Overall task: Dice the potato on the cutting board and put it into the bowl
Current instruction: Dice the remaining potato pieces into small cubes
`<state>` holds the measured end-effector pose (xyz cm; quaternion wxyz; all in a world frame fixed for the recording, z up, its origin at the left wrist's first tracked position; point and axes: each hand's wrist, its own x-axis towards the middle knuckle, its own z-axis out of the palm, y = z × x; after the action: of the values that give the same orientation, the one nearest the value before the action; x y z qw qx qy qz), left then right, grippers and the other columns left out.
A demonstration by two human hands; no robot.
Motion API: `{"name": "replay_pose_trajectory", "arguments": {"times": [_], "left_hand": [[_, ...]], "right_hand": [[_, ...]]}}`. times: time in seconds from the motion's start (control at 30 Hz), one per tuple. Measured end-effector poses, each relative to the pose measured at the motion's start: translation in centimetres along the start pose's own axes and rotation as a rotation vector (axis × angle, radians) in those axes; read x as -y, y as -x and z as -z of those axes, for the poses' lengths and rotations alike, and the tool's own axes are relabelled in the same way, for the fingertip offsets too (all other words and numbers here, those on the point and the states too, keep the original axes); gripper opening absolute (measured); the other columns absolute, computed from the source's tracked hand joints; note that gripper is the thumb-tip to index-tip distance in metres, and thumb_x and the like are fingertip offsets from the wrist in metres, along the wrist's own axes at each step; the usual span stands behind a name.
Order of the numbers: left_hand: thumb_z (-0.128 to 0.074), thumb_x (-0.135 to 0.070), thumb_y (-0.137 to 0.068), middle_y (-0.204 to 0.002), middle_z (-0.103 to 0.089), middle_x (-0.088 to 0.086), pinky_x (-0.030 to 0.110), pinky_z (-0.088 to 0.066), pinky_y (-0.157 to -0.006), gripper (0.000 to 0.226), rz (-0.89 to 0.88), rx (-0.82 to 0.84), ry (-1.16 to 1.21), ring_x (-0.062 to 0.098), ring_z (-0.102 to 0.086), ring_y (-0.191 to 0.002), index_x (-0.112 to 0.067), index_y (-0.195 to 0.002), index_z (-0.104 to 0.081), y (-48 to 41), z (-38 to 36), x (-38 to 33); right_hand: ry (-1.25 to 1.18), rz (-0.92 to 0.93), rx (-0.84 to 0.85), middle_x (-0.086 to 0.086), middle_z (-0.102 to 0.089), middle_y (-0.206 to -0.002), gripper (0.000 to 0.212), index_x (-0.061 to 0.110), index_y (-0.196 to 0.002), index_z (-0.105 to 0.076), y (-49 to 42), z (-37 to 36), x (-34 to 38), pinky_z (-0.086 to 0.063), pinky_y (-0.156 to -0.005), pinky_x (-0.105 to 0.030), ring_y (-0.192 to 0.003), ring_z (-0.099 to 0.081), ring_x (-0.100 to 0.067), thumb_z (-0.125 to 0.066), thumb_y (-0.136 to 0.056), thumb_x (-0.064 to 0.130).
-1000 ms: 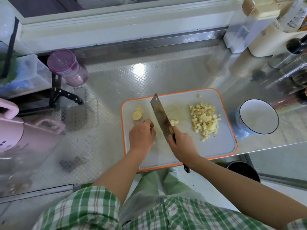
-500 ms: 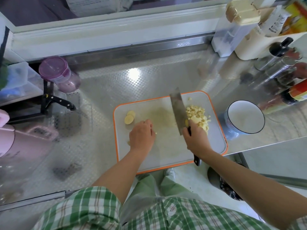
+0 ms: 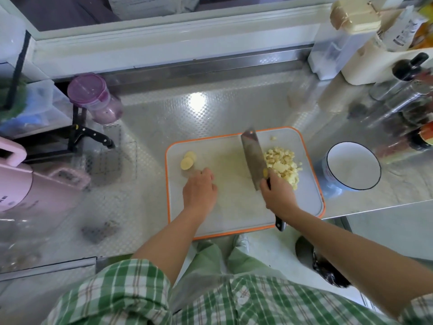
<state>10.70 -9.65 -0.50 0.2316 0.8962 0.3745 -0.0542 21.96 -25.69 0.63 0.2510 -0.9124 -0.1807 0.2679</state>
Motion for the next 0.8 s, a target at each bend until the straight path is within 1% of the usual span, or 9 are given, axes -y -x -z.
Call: {"name": "replay_pose_trajectory", "arguments": {"times": [0.07,0.13,0.23,0.37,0.43,0.53,0.63,0.7,0.8], "left_hand": [[-0.049,-0.015,-0.090,-0.108,-0.056,0.008,0.038,-0.045,-0.078,0.019,-0.016,0.019,-0.016,0.028,-0.053,-0.104,-0.016,-0.108,-0.055,0.0,-0.2,-0.6],[-0.049,-0.016,-0.090,-0.111,-0.052,0.009,0.040,-0.046,-0.080,0.021,-0.020,0.028,-0.037,0.028,-0.050,-0.108,-0.015,-0.110,-0.056,0.0,-0.2,-1.1],[-0.051,-0.017,-0.090,-0.116,-0.048,0.009,0.039,-0.045,-0.082,0.026,-0.033,0.044,-0.077,0.028,-0.046,-0.113,-0.016,-0.115,-0.056,0.1,-0.2,-1.7],[-0.054,-0.020,-0.091,-0.118,-0.045,0.008,0.037,-0.046,-0.082,0.027,-0.055,0.052,-0.121,0.027,-0.045,-0.114,-0.017,-0.117,-0.057,0.2,-0.2,-1.8],[-0.054,-0.019,-0.090,-0.119,-0.045,0.008,0.038,-0.046,-0.082,0.028,-0.057,0.063,-0.121,0.027,-0.045,-0.114,-0.017,-0.118,-0.058,0.0,-0.2,-1.7],[-0.053,-0.018,-0.090,-0.119,-0.045,0.008,0.038,-0.046,-0.082,0.028,-0.053,0.069,-0.120,0.027,-0.044,-0.115,-0.016,-0.118,-0.057,-0.1,-0.1,-1.7],[-0.052,-0.017,-0.091,-0.119,-0.045,0.008,0.037,-0.046,-0.081,0.029,-0.051,0.071,-0.116,0.026,-0.044,-0.114,-0.017,-0.119,-0.058,-0.2,-0.2,-1.7],[-0.051,-0.018,-0.091,-0.118,-0.046,0.008,0.037,-0.045,-0.082,0.028,-0.054,0.079,-0.103,0.027,-0.044,-0.114,-0.017,-0.118,-0.059,-0.3,-0.2,-1.7],[-0.048,-0.020,-0.092,-0.111,-0.054,0.010,0.036,-0.044,-0.081,0.023,-0.051,0.074,0.021,0.028,-0.051,-0.107,-0.016,-0.109,-0.064,-0.8,-0.3,-1.7]], "right_hand": [[-0.006,-0.055,-0.066,-0.018,-0.056,-0.066,0.014,0.014,-0.081,-0.039,-0.5,1.2,-1.0,-0.053,-0.059,-0.051,-0.059,-0.061,-0.039,-0.041,-0.093,0.021],[-0.030,-0.066,-0.086,-0.018,-0.055,-0.066,0.017,0.016,-0.077,-0.036,-0.3,1.7,-1.0,-0.053,-0.056,-0.049,-0.058,-0.061,-0.040,-0.041,-0.093,0.021],[-0.109,-0.008,0.015,-0.016,-0.056,-0.064,0.016,0.013,-0.081,-0.040,1.0,1.0,0.4,-0.052,-0.049,-0.047,-0.054,-0.061,-0.038,-0.043,-0.094,0.021],[-0.079,0.062,0.089,-0.015,-0.057,-0.067,0.012,0.014,-0.085,-0.046,1.7,-0.2,0.7,-0.054,-0.053,-0.052,-0.058,-0.060,-0.036,-0.045,-0.095,0.020],[-0.054,0.015,0.052,-0.014,-0.057,-0.066,0.010,0.016,-0.086,-0.045,1.3,0.6,-0.2,-0.055,-0.056,-0.051,-0.058,-0.061,-0.035,-0.044,-0.095,0.020],[-0.042,-0.069,-0.043,-0.017,-0.057,-0.067,0.015,0.017,-0.078,-0.038,0.9,1.9,-1.4,-0.054,-0.055,-0.050,-0.057,-0.061,-0.039,-0.042,-0.092,0.021],[-0.084,-0.043,-0.026,-0.018,-0.057,-0.067,0.015,0.014,-0.079,-0.039,0.9,2.1,-0.9,-0.052,-0.052,-0.049,-0.052,-0.059,-0.036,-0.043,-0.092,0.020],[-0.035,0.001,0.005,-0.016,-0.058,-0.067,0.012,0.014,-0.084,-0.043,0.9,1.8,-0.4,-0.053,-0.056,-0.048,-0.056,-0.061,-0.036,-0.044,-0.094,0.021],[0.017,-0.003,-0.070,-0.013,-0.054,-0.064,0.015,0.012,-0.085,-0.040,0.7,1.8,-0.3,-0.051,-0.057,-0.047,-0.060,-0.058,-0.038,-0.043,-0.095,0.022]]}}
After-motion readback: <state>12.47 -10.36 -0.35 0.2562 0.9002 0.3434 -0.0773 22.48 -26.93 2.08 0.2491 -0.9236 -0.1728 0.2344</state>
